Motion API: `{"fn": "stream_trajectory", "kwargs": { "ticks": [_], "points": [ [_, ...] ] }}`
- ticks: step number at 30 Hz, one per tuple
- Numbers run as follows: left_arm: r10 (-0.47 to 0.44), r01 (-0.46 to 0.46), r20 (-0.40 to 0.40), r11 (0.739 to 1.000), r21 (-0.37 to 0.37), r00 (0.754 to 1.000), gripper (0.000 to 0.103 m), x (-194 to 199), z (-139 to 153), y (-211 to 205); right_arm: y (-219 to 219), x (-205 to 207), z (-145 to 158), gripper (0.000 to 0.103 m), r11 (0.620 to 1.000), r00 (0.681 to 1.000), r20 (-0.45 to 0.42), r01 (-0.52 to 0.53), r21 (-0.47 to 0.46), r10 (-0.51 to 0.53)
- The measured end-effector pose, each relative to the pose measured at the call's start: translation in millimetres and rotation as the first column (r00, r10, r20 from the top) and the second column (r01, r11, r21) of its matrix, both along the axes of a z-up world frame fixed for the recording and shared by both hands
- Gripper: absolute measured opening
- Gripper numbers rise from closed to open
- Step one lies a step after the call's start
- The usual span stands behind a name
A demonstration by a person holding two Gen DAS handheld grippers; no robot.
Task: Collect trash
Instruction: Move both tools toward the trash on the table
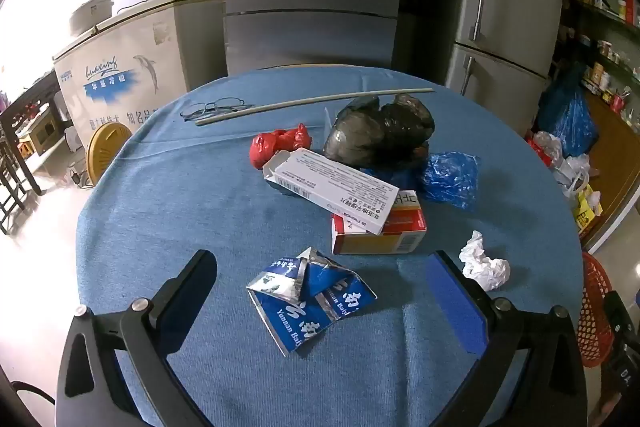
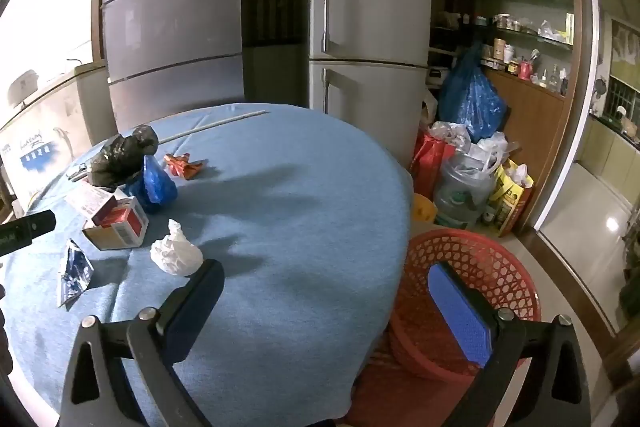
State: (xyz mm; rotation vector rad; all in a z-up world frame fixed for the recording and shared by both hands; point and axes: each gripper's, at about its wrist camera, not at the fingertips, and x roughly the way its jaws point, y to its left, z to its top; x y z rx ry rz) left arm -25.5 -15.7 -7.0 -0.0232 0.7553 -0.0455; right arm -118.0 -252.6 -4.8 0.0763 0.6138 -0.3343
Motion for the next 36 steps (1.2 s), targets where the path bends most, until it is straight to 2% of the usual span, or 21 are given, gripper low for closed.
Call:
{"fn": "stream_trajectory", "kwargs": {
  "ticks": [12, 14, 23, 36],
  "points": [
    [0.0, 0.0, -0.004, 1.0, -0.007, 1.0, 0.103, -0.2, -0.8, 2.5, -0.1, -4.1, 2.8, 0.103, 1.0, 1.0, -0.014, 0.002, -0.026, -0.003],
    [0.0, 0.0, -0.003, 1.0, -0.007, 1.0, 0.103, -0.3, -1.3, 2.7, 0.3, 0.2, -4.0, 0.103, 1.0, 1.0, -0.011, 0.009, 0.004, -0.009],
    [-0.002, 0.002, -0.009, 1.0, -0.001, 1.0, 0.103, -1.4, -3.7, 2.5, -2.1, 4.1, -5.0, 0.103, 0.999, 0.998, -0.054, 0.018, 0.031, -0.017],
    [-0.004, 0.004, -0.013, 1.0, 0.001, 1.0, 0.103, -2.7, -4.7, 2.9, -3.5, 3.3, -5.3, 0.103, 0.999, 0.998, -0.061, 0.026, 0.023, -0.024]
  ]
}}
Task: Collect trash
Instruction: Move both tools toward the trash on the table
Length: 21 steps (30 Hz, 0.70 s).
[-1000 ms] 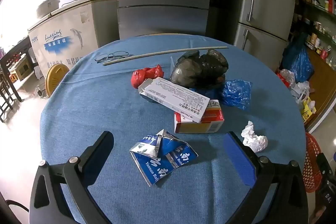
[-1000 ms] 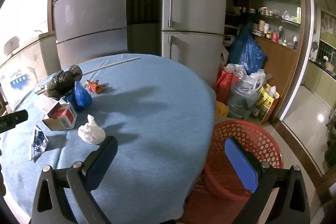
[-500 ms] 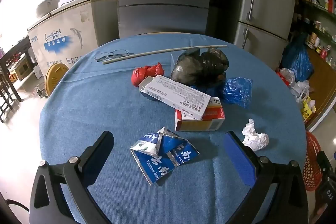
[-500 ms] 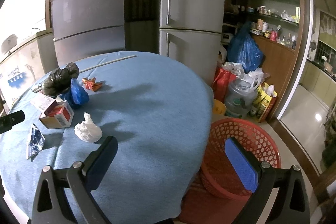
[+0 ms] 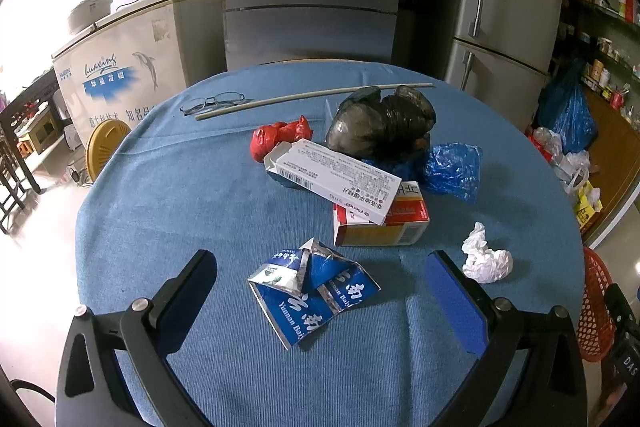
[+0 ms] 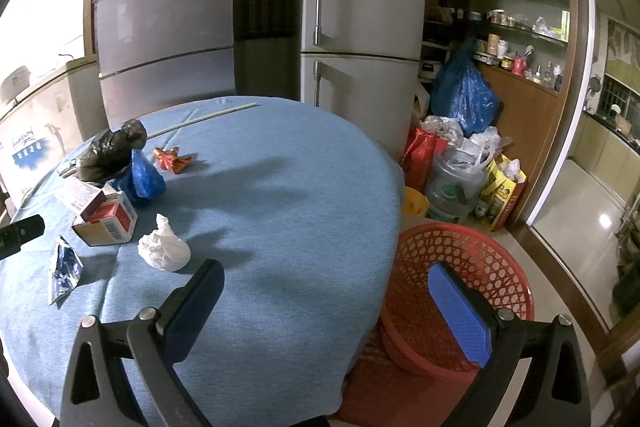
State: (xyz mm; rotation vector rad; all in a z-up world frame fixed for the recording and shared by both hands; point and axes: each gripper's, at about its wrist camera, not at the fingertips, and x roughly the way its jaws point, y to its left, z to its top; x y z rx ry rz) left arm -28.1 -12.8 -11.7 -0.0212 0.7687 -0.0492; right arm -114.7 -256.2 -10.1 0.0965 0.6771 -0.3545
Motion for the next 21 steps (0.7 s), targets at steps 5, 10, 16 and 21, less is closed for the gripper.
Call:
{"fn": "stream_trajectory", "kwargs": {
  "ticks": [5, 10, 16, 21],
  "points": [
    [0.003, -0.003, -0.004, 1.0, -0.004, 1.0, 0.103, -0.8, -2.1, 0.8, -0.4, -0.3, -0.5, 0.103, 1.0, 1.0, 0.005, 0.0, 0.001, 0.0],
    [0.003, -0.003, -0.008, 1.0, -0.005, 1.0, 0.103, -1.7, -4.5, 1.5, -0.8, -0.1, -2.0, 0.103, 1.0, 1.0, 0.021, 0.002, -0.006, -0.002],
    [0.003, -0.003, -0.009, 1.0, -0.005, 1.0, 0.103, -2.0, -5.3, 1.7, 0.2, 0.5, -1.8, 0.103, 1.0, 1.0, 0.003, 0.003, -0.011, -0.003],
    [0.01, -0.01, -0.016, 1.0, 0.007, 1.0, 0.103, -3.2, -10.6, 4.2, -0.8, 1.0, -3.1, 0.103, 1.0, 1.0, 0.01, -0.007, 0.011, 0.007]
  ]
}}
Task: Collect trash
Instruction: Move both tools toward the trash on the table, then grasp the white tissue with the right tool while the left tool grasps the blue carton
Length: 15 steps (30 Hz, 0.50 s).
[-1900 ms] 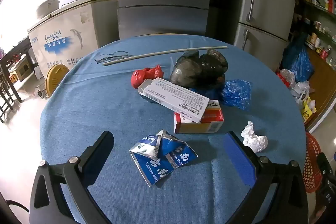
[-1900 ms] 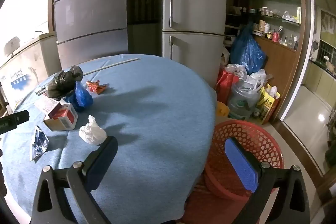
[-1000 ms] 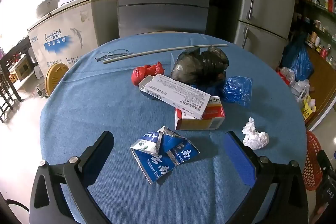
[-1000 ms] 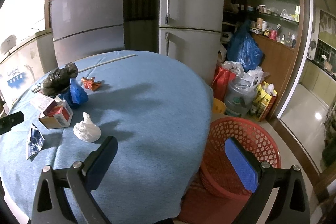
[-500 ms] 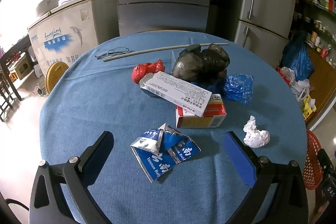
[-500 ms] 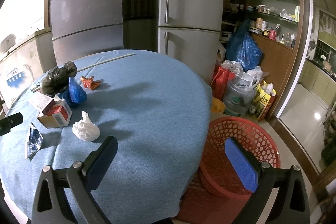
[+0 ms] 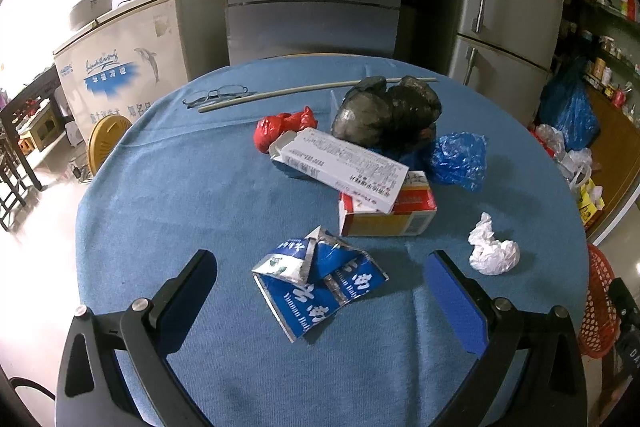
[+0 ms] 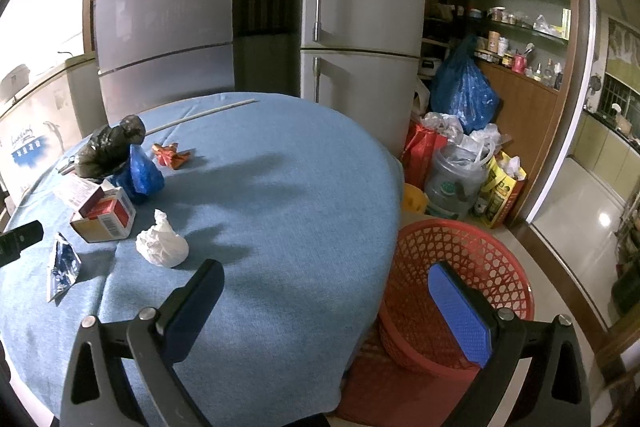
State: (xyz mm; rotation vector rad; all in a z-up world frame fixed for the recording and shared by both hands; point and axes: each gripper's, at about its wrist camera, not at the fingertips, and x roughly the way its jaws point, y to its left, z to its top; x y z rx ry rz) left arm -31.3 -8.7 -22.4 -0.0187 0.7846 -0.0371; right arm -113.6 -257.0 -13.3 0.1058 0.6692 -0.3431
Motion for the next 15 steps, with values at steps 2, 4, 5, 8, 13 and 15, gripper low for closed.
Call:
{"fn": "stream_trajectory", "kwargs": {
  "ticks": [2, 4, 5, 8, 13, 15],
  "points": [
    [0.008, -0.008, -0.008, 1.0, 0.013, 1.0, 0.103, -1.2, -3.8, 3.2, 0.5, 1.0, -1.3, 0.103, 1.0, 1.0, -0.009, -0.027, 0.011, 0.028],
    [0.02, -0.019, -0.021, 1.0, 0.019, 1.0, 0.103, -1.7, -8.4, 8.6, 4.1, 5.7, -5.0, 0.103, 0.994, 0.995, -0.026, -0.097, 0.053, 0.098],
    [0.031, -0.031, -0.031, 0.999, 0.017, 0.999, 0.103, -2.1, -12.3, 13.1, 8.1, 8.3, -7.2, 0.103, 0.988, 0.989, -0.033, -0.14, 0.071, 0.143],
    [0.055, -0.054, -0.059, 0.998, 0.014, 0.997, 0.103, -1.9, -21.3, 23.3, 23.6, 15.6, -11.5, 0.103, 0.962, 0.965, -0.04, -0.254, 0.096, 0.259],
    [0.072, -0.073, -0.092, 0.997, 0.0, 0.993, 0.103, -1.3, -32.3, 34.0, 52.4, 45.4, -13.9, 0.103, 0.917, 0.921, -0.025, -0.383, 0.111, 0.388],
    [0.072, -0.073, -0.094, 0.997, -0.005, 0.993, 0.103, -1.1, -34.7, 35.8, 60.8, 64.1, -15.3, 0.103, 0.904, 0.909, -0.034, -0.409, 0.124, 0.416]
  ]
}}
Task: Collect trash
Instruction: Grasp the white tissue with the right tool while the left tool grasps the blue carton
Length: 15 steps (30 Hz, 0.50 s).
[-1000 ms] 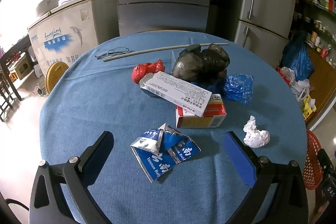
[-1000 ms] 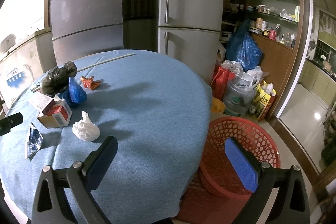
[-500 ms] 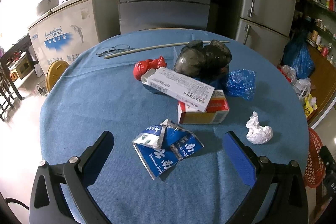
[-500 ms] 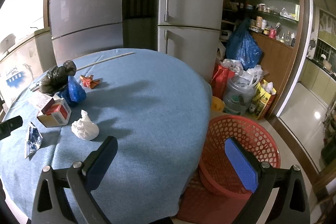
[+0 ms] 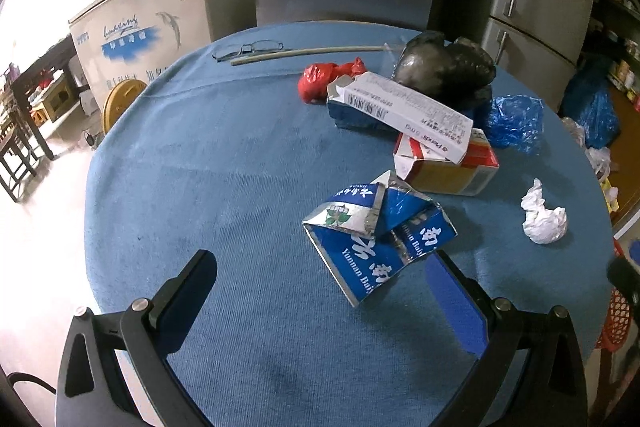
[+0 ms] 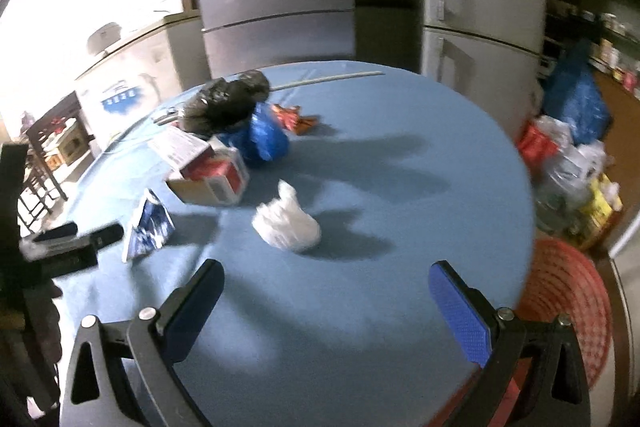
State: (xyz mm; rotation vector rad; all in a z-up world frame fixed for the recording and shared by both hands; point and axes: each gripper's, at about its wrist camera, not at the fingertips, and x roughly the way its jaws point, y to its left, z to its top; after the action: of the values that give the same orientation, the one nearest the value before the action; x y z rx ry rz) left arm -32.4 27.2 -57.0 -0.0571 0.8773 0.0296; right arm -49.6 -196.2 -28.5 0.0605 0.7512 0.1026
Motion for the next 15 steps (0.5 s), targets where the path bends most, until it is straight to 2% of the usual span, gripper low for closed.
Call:
{"fn": "stream_trajectory", "kwargs": {
  "ticks": [4, 7, 9, 10, 12, 14, 15],
  "points": [
    [-0.013, 0.013, -0.006, 1.0, -0.009, 1.0, 0.103, 2.4, -2.0, -1.7, 9.6, 35.0, -13.7, 0.102, 0.999, 0.997, -0.066, -0.034, -0.012, 0.033],
    [-0.016, 0.016, -0.011, 1.0, -0.007, 1.0, 0.103, 6.0, -4.7, -2.2, 15.5, 54.1, -22.0, 0.096, 0.998, 0.993, -0.105, -0.054, -0.015, 0.053],
    [-0.011, 0.011, -0.02, 1.0, -0.013, 1.0, 0.103, 11.4, -7.1, -2.0, 19.4, 64.4, -28.4, 0.095, 0.998, 0.991, -0.121, -0.057, -0.016, 0.055],
    [-0.009, 0.008, -0.026, 1.0, -0.018, 1.0, 0.103, 14.8, -8.3, -2.2, 20.3, 69.7, -32.8, 0.091, 0.998, 0.99, -0.133, -0.054, -0.017, 0.052],
    [-0.01, 0.01, -0.028, 1.0, -0.017, 1.0, 0.103, 21.1, -9.8, -4.6, 19.6, 76.9, -41.3, 0.077, 0.999, 0.985, -0.166, -0.049, -0.012, 0.046],
    [-0.019, 0.018, -0.035, 1.0, -0.011, 0.999, 0.103, 27.7, -12.5, -8.3, 18.5, 81.4, -48.0, 0.054, 0.999, 0.98, -0.191, -0.049, 0.0, 0.048],
    [-0.026, 0.025, -0.041, 1.0, -0.009, 0.999, 0.103, 31.7, -14.2, -10.3, 17.1, 84.1, -51.1, 0.051, 0.999, 0.978, -0.202, -0.049, 0.011, 0.05]
  ]
}}
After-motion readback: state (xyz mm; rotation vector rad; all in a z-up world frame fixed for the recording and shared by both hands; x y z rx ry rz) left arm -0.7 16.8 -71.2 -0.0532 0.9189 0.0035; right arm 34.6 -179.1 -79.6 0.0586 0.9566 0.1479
